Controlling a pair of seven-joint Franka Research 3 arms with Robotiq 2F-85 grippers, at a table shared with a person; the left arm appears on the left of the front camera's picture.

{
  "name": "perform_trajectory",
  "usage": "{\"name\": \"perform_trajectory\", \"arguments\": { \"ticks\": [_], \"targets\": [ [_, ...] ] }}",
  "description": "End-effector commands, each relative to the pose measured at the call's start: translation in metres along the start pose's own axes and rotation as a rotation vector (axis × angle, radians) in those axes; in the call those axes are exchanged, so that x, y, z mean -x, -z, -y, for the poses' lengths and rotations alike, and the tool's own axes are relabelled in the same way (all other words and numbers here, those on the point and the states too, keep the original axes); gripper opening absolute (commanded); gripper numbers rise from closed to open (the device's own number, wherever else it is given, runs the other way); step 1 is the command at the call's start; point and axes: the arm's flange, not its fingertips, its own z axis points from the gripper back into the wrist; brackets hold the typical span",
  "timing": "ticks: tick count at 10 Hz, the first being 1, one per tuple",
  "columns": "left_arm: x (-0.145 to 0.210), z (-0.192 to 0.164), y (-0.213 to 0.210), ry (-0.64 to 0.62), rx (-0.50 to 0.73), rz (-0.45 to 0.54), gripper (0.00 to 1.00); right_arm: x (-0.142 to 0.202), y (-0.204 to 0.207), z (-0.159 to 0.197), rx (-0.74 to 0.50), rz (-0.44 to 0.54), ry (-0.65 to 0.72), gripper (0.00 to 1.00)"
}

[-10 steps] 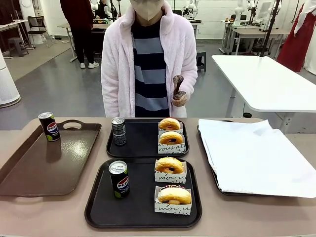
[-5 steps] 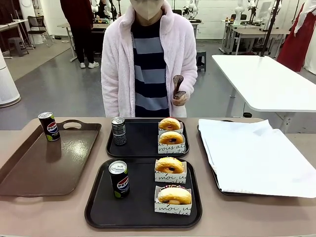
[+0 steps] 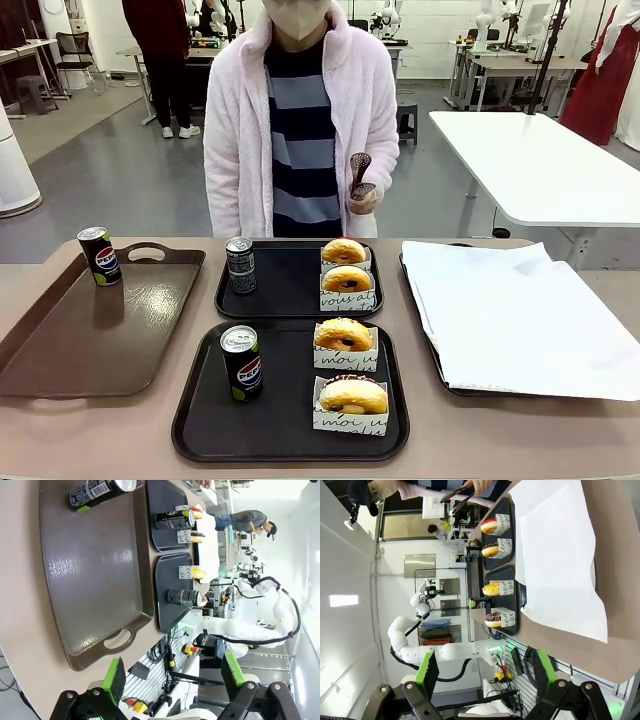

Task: Set up donuts and drinks on trays.
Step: Pick up one Pepsi coke from the Handle tray and place it on the Flat Tray without a Pepsi coke.

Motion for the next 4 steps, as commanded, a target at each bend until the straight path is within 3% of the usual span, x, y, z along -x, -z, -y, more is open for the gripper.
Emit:
{"name": "perform_trajectory", "arguments": {
  "ticks": [1,4],
  "targets": [
    [0.0004,0.0002,-0.0007,-0.016,-0.003,0.008,1.00,0.0007,-0.0011,-0.0008,-0.012,-0.001,-0.008,1.00],
    [0.0004,0.0002,-0.0007,-0.016,-0.003,0.008,1.00,0.0007,-0.0011,-0.0008,-0.012,-0.001,-0.008,1.00]
  ]
}}
